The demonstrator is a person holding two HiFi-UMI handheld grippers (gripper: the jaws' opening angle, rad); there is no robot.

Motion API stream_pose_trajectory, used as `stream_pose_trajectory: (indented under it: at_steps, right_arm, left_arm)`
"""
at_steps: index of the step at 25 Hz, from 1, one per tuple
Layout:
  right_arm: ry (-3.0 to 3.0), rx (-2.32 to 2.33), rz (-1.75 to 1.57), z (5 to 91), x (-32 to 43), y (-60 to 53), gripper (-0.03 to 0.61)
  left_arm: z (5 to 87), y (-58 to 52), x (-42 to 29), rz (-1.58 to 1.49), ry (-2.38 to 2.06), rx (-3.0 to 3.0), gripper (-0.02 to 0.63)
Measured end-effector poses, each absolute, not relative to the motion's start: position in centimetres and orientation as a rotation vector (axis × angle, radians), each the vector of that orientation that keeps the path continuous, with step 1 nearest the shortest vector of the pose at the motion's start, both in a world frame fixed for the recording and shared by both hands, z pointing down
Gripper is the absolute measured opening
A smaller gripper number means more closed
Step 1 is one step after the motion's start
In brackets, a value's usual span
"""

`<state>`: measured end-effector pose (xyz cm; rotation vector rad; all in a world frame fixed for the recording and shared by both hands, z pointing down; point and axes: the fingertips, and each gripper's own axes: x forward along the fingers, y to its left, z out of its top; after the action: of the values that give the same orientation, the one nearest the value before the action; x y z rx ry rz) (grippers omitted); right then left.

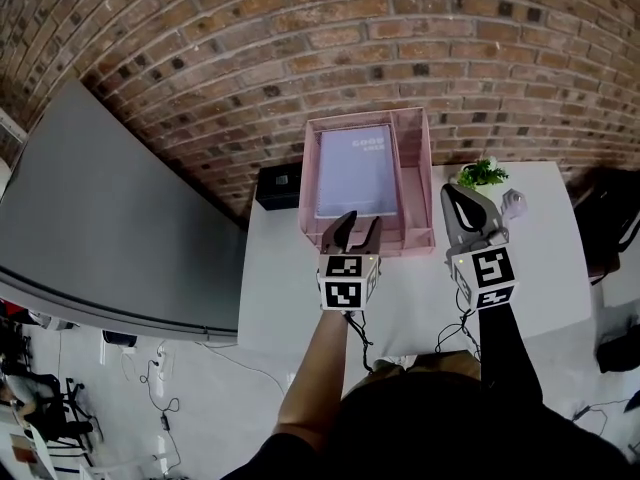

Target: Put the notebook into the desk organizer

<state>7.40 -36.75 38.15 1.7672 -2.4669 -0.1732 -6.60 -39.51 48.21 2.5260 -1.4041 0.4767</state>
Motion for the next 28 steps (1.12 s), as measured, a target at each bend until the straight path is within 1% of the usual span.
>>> stream_pose_trajectory:
  at_steps: [8,16,22,23,25,28]
  right_arm:
    - [-2.517,1.771,-0.148,37.3,9.3,-35.3,0.0]
    - [-2.593,1.74,-0.077,37.1,11.7,-33.2,0.0]
    - [-2.639,1.693,-0.056,37.9,12.0,-31.5,0.0]
    - [-2.646,1.684,-0.055,38.1,12.0,-31.2,0.0]
    - [-2.657,1.664,-0.057,38.3,12.0,-30.7,0.0]
    - [-2.67,1.64,-0.066,38.4,12.1,-30.1,0.0]
  left_arm:
    - [42.8,-38.5,-5.6,0.371,-1.5,2.572,0.189]
    - [38.7,-35.0,-3.0,0.268,-1.57,2.634,0.181]
    - [37.7,-32.4,-2.4,0.225,-1.655,2.63,0.117]
    - [37.6,-32.0,-2.6,0.223,-1.682,2.625,0.09]
    - [37.6,-31.4,-2.8,0.222,-1.733,2.613,0.009]
    - [37.7,-30.7,-2.6,0.223,-1.748,2.606,0.008]
